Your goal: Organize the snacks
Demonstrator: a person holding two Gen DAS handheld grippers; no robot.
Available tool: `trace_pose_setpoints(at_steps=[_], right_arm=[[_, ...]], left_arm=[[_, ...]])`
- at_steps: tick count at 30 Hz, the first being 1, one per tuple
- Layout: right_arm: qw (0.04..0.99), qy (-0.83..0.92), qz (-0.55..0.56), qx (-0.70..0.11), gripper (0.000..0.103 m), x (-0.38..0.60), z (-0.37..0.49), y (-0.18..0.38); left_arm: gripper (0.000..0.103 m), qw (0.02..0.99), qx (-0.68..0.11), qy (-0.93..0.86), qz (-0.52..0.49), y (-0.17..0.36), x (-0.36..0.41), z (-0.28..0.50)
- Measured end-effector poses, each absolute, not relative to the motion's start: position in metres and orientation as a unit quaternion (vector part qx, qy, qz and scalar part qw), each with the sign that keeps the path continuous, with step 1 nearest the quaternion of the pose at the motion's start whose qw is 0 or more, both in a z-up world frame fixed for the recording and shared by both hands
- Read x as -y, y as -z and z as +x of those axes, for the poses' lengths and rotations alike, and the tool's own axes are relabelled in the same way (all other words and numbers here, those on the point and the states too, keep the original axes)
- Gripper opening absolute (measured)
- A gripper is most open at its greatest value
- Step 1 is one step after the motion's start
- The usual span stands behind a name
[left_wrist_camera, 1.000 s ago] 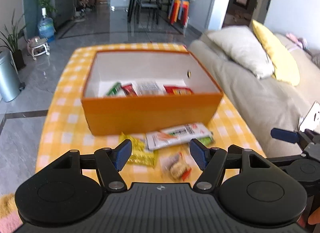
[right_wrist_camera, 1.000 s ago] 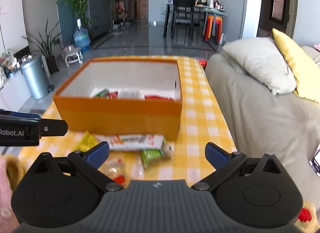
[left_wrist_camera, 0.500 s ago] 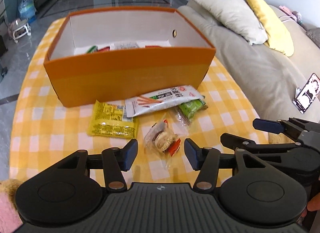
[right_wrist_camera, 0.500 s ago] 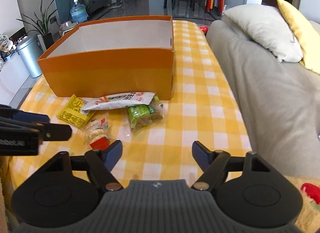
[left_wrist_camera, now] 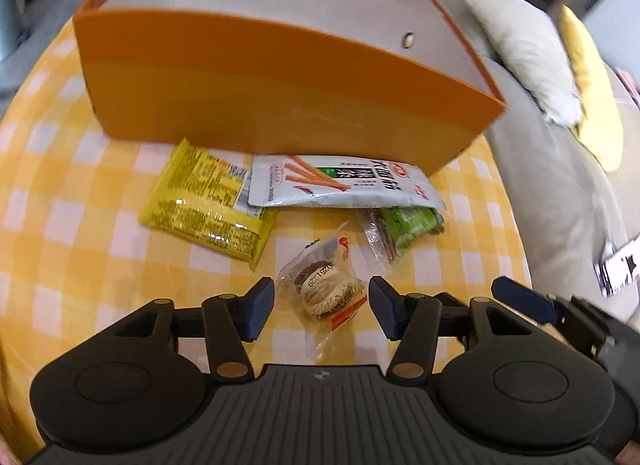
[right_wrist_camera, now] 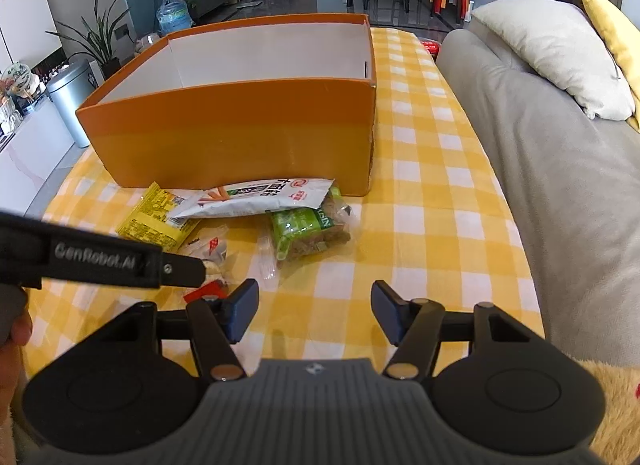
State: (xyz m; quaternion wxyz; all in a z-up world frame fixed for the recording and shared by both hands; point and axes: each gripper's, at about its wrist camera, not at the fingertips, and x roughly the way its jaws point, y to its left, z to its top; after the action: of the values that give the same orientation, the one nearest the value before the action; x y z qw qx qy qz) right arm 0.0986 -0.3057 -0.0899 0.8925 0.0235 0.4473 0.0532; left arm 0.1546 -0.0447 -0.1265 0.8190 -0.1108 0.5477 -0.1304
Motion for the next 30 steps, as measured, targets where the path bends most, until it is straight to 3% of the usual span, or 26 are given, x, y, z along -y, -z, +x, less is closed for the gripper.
trace_pose_setpoints(at_steps=[7,18,30], right_arm=[[0.899,-0.071,-0.008,-0.431,0.061,0.296,0.105,0.094],[0.901,-0.085,-0.055,-0.422,0.061,0.285,0.108,0.097],[0.901,-0.079,-0.071,-0.421,0.061,0.284,0.109,0.097]], left_arm=[[0.066,0.804,-0.567,0.116,-0.138,0.14,0.054,0.163],[0.046,0.803,-0.563,0.136,-0.14,0.148,0.054,0.167],[0.039,0.815,-0.552,0.145,-0.105,0.145,0.063,0.165]])
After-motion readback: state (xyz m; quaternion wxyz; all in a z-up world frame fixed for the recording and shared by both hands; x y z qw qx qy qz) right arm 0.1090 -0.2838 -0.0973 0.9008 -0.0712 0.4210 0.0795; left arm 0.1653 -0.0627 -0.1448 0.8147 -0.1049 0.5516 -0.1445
